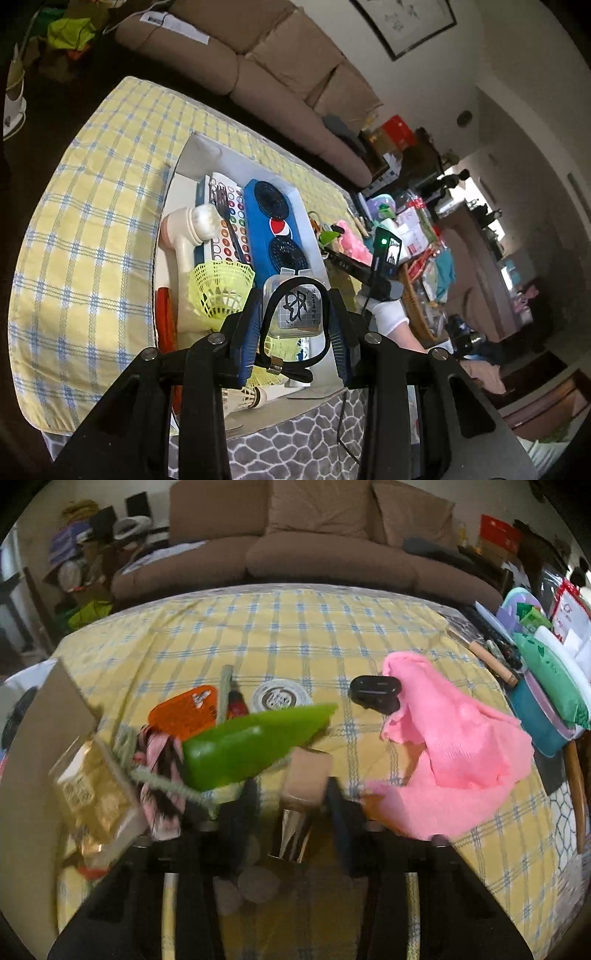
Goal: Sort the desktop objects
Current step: 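Carry the beige bottle into the box and open the right gripper while the left holds the case above, then release the clear case into the box and withdraw both grippers, then grasp the gold snack pouch on the table with the left gripper, then carry the gold pouch toward the box with the left gripper while the right grasps the white caps, then lower the pouch and white caps into the box and open both grippers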
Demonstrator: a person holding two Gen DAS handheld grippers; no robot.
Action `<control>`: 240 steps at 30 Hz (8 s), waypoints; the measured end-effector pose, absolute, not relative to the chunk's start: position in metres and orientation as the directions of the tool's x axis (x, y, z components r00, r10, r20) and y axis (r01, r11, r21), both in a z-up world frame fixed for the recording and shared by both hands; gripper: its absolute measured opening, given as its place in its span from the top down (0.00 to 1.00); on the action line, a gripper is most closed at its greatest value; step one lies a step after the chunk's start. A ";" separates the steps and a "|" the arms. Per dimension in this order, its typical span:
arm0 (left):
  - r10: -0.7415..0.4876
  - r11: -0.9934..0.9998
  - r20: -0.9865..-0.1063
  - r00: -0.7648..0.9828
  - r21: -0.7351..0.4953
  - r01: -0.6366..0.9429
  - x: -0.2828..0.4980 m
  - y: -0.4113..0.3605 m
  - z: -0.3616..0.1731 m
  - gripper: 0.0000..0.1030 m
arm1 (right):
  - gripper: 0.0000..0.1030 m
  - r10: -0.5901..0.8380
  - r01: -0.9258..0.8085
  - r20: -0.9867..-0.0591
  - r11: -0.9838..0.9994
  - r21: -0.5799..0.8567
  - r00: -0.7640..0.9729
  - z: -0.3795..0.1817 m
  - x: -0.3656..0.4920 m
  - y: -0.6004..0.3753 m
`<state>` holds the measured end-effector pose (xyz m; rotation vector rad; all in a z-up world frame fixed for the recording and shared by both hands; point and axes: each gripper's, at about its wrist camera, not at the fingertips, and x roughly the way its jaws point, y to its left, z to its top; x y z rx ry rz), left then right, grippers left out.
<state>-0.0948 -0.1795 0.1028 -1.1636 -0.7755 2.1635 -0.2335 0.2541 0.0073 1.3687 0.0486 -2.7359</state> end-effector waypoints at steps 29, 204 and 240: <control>0.676 -0.694 -0.581 -0.453 -0.708 -0.127 -0.099 -0.188 0.079 0.69 | 0.79 -0.573 0.522 -0.677 -0.793 0.315 -0.463 0.111 -0.107 0.064; 0.400 -0.899 -0.842 -0.363 -0.284 -0.333 -0.072 -0.115 0.108 0.28 | 0.40 -0.527 0.596 -0.650 -0.791 0.140 -0.547 0.137 -0.059 0.193; 0.411 -0.893 -0.886 -0.216 -0.343 -0.292 -0.093 -0.028 0.085 0.15 | 0.39 -0.557 0.663 -0.673 -0.737 0.131 -0.486 0.120 -0.010 0.166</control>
